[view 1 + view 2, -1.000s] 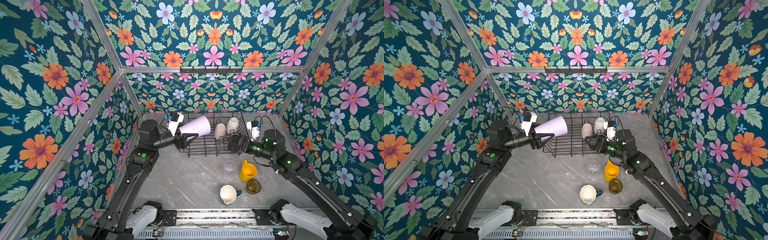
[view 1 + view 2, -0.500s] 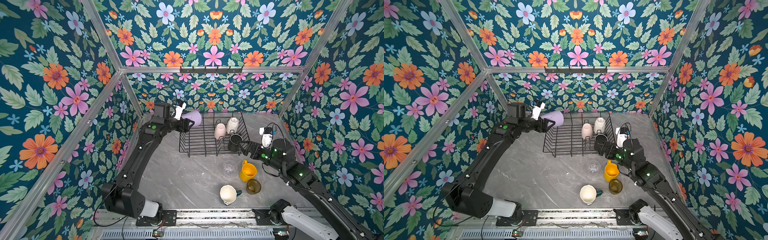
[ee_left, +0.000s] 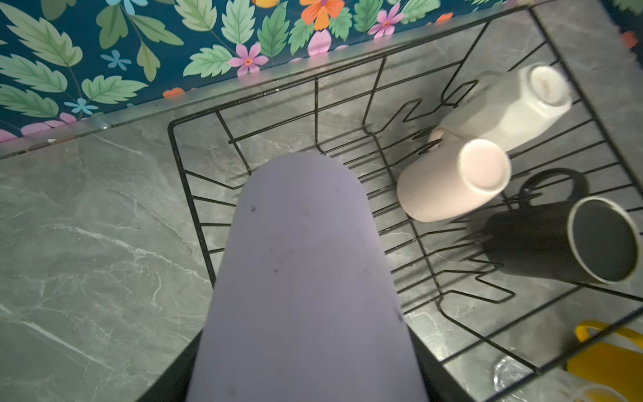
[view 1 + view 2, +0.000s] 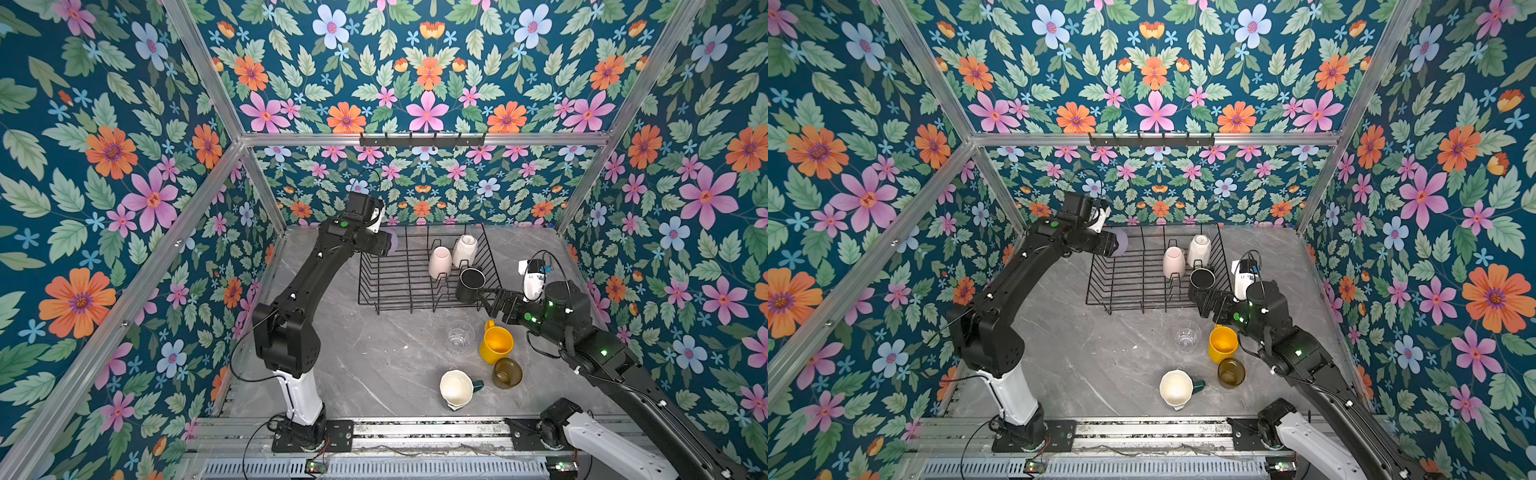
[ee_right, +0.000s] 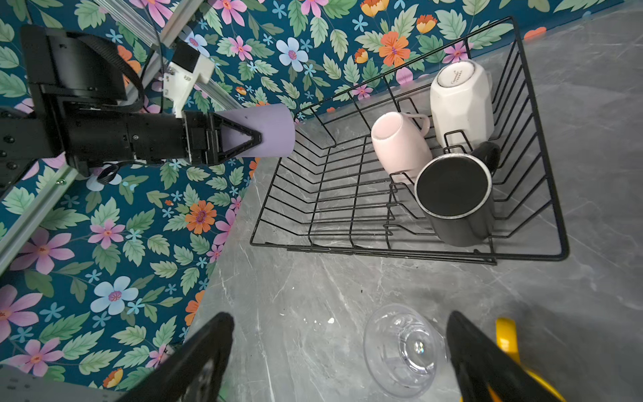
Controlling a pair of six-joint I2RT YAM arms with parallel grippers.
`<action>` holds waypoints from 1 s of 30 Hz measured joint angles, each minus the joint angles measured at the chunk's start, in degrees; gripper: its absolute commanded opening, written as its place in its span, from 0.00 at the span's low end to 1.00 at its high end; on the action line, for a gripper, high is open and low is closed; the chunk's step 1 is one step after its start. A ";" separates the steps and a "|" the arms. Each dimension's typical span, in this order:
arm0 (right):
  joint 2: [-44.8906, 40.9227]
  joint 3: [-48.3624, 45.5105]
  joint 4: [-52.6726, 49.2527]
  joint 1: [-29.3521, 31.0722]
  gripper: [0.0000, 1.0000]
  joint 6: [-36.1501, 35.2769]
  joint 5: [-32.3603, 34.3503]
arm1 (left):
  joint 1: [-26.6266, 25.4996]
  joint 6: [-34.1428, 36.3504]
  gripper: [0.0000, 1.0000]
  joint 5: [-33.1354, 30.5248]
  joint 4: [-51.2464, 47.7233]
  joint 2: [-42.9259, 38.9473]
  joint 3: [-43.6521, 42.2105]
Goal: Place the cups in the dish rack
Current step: 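Carry the lilac cup over the rack with the left gripper while the right gripper withdraws, then lower the lilac cup upside down into the rack with the left gripper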
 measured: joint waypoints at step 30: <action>0.61 -1.79 -0.92 0.00 0.95 -1.05 -1.16 | -1.75 2.62 0.06 -14.53 -5.95 23.04 15.43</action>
